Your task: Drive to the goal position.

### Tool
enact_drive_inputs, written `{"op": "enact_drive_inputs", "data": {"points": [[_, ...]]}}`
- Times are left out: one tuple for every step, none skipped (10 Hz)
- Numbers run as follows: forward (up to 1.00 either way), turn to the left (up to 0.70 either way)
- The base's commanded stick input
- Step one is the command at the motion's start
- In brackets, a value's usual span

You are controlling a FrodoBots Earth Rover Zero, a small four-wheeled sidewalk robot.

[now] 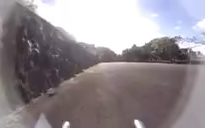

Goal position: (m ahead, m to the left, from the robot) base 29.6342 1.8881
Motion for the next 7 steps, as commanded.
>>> {"op": "enact_drive_inputs", "data": {"points": [[0.7, -0.09], [0.7, -0.15], [0.7, -0.35], [0.7, -0.35], [0.7, -0.35], [0.7, -0.26], [0.7, -0.2]]}}
